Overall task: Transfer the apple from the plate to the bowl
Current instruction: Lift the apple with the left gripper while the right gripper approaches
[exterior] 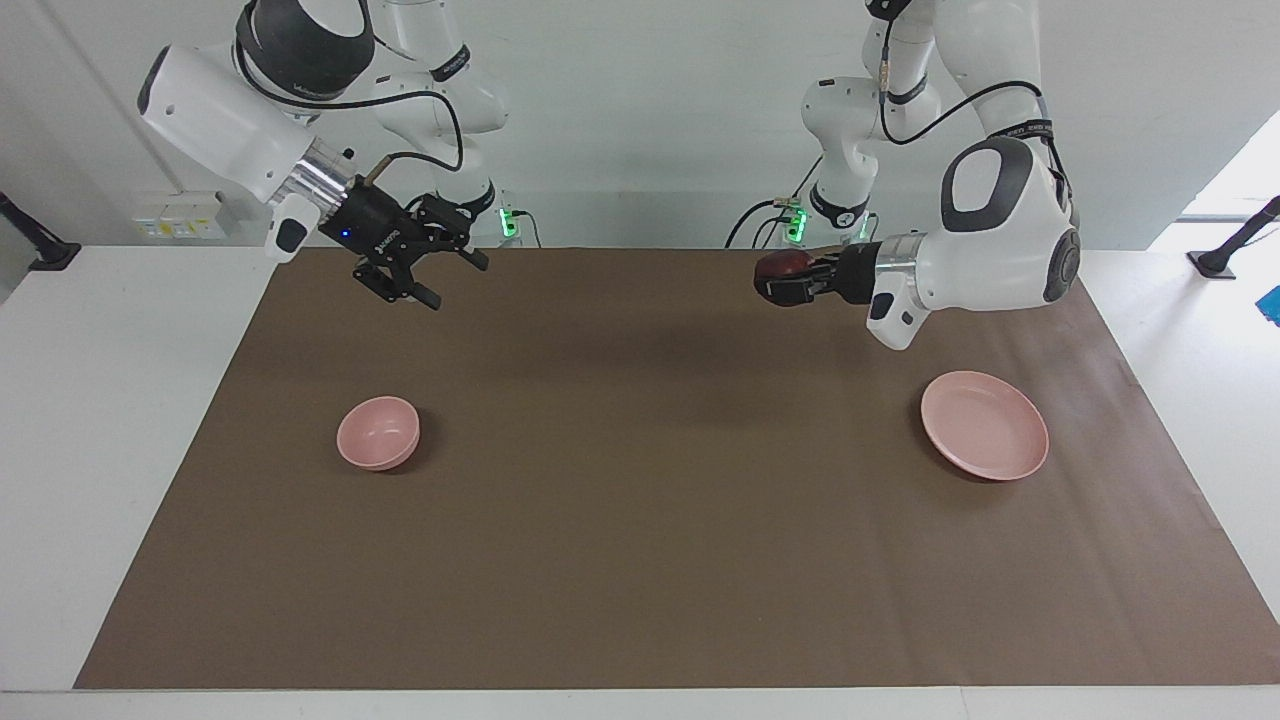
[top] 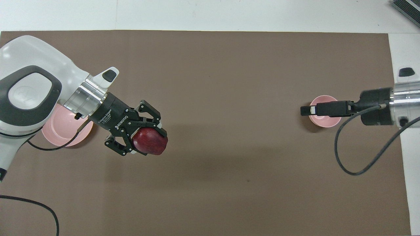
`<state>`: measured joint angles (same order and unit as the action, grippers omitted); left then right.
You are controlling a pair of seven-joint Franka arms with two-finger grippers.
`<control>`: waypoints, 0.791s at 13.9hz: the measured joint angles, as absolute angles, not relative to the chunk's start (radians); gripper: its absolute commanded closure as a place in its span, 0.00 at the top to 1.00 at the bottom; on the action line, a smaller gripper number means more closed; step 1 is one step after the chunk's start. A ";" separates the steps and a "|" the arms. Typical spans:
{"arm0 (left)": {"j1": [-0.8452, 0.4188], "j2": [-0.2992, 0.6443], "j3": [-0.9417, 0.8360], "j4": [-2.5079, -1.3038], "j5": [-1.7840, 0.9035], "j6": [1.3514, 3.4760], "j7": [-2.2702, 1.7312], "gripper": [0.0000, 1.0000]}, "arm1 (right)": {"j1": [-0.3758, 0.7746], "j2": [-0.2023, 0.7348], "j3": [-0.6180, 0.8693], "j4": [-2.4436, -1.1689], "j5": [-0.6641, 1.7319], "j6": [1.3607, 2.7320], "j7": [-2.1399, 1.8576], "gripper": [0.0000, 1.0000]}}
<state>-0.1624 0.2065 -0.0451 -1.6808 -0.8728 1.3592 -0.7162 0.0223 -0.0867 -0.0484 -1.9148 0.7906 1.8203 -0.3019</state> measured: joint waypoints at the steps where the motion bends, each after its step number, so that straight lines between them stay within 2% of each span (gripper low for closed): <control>1: -0.163 0.204 -0.056 -1.690 -0.937 1.359 -0.736 0.00 | 0.026 -0.082 -0.048 -1.922 0.823 1.824 -0.311 1.00; 6: -0.165 0.160 -0.120 -1.784 -1.219 1.400 -0.770 0.00 | 0.101 -0.074 -0.046 -1.937 0.935 1.825 -0.293 1.00; 11: -0.166 0.153 -0.278 -1.839 -1.499 1.669 -0.777 0.00 | 0.112 -0.076 -0.046 -1.940 1.069 1.824 -0.129 1.00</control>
